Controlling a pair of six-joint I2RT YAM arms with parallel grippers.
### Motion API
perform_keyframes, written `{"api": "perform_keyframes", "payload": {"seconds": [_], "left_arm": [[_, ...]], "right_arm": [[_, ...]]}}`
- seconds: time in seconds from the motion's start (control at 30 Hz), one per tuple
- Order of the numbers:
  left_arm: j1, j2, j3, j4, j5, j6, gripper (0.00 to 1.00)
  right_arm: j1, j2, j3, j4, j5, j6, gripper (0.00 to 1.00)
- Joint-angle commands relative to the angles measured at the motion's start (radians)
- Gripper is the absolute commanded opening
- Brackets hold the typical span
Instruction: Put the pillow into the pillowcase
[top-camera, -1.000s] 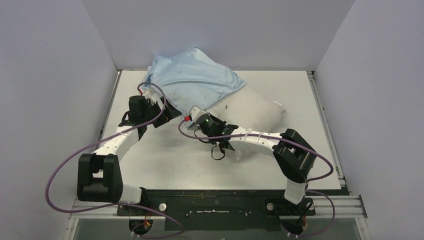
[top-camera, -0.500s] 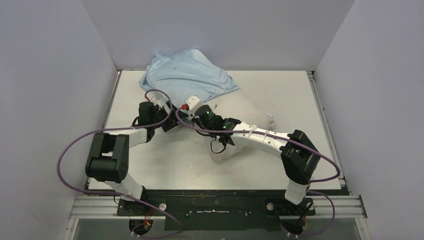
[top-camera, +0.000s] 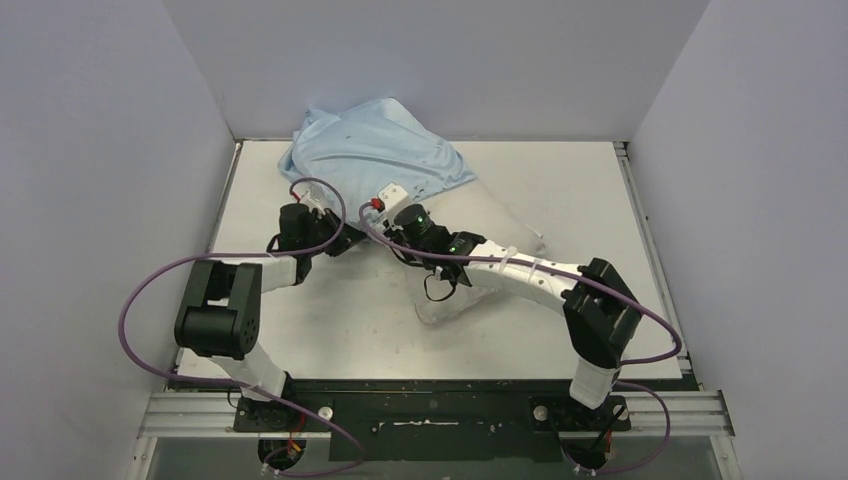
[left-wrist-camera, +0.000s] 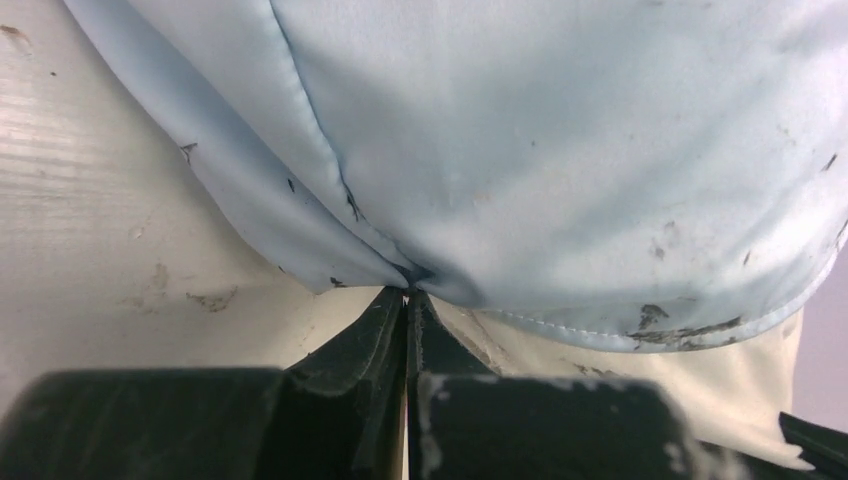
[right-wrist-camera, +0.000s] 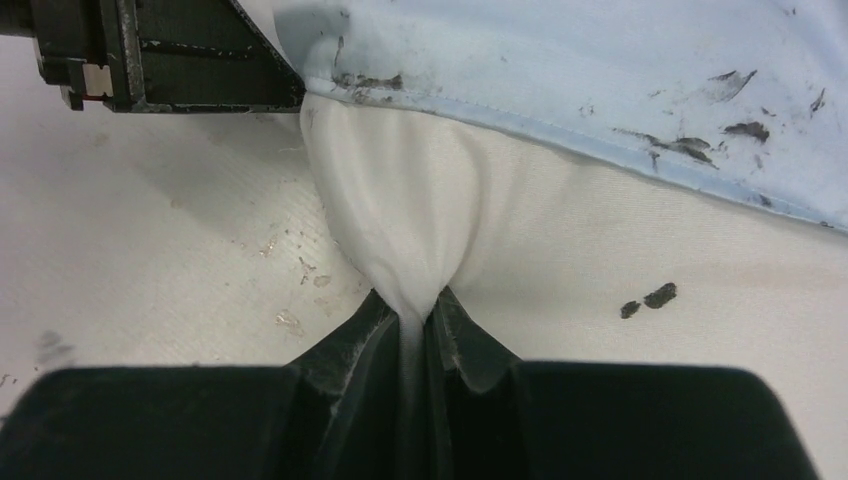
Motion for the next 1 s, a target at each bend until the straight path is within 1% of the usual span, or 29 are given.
{"api": "perform_keyframes", "payload": {"seconds": [0.0, 0.13, 0.27, 0.33, 0.4, 0.43, 0.47, 0.5, 0.53, 0.57, 0.7, 0.8, 0.9, 0.97], "left_arm": [[-0.001, -0.099, 0.029, -0.094, -0.05, 0.103, 0.0], [-0.027, -0.193, 0.053, -0.186, -0.061, 0.136, 0.0], [-0.095, -0.295, 0.083, -0.258, -0.066, 0.142, 0.0], [-0.122, -0.344, 0.094, -0.3, -0.106, 0.164, 0.0], [-0.128, -0.378, 0.091, -0.349, -0.19, 0.219, 0.0], [-0.128, -0.39, 0.086, -0.374, -0.253, 0.257, 0.06], [-0.128, -0.398, 0.078, -0.389, -0.313, 0.3, 0.22], [-0.13, -0.408, 0.062, -0.388, -0.359, 0.333, 0.35], [-0.131, -0.416, 0.029, -0.343, -0.385, 0.367, 0.42], [-0.132, -0.426, -0.004, -0.285, -0.381, 0.401, 0.45], [-0.148, -0.428, -0.1, -0.092, -0.396, 0.524, 0.48], [-0.156, -0.368, -0.089, -0.064, -0.409, 0.582, 0.54], [-0.159, -0.285, -0.049, -0.065, -0.467, 0.615, 0.58], [-0.162, -0.259, -0.036, -0.032, -0.519, 0.626, 0.59]], "right_arm": [[-0.032, -0.08, 0.01, 0.137, -0.083, 0.105, 0.0], [-0.064, -0.086, -0.001, 0.19, -0.105, 0.177, 0.0], [-0.094, -0.082, -0.002, 0.256, -0.102, 0.243, 0.0], [-0.104, -0.082, 0.002, 0.267, -0.097, 0.269, 0.0], [-0.109, -0.093, 0.002, 0.271, -0.098, 0.288, 0.0], [-0.112, -0.102, 0.0, 0.271, -0.101, 0.297, 0.0], [-0.114, -0.111, 0.001, 0.27, -0.107, 0.306, 0.0], [-0.115, -0.121, 0.002, 0.27, -0.118, 0.312, 0.0], [-0.115, -0.129, 0.006, 0.269, -0.13, 0.318, 0.0], [-0.115, -0.137, 0.013, 0.265, -0.137, 0.322, 0.0], [-0.115, -0.15, 0.038, 0.26, -0.156, 0.334, 0.0], [-0.115, -0.145, 0.052, 0.259, -0.162, 0.341, 0.0], [-0.112, -0.145, 0.05, 0.266, -0.17, 0.349, 0.0], [-0.111, -0.146, 0.046, 0.272, -0.176, 0.354, 0.0]]}}
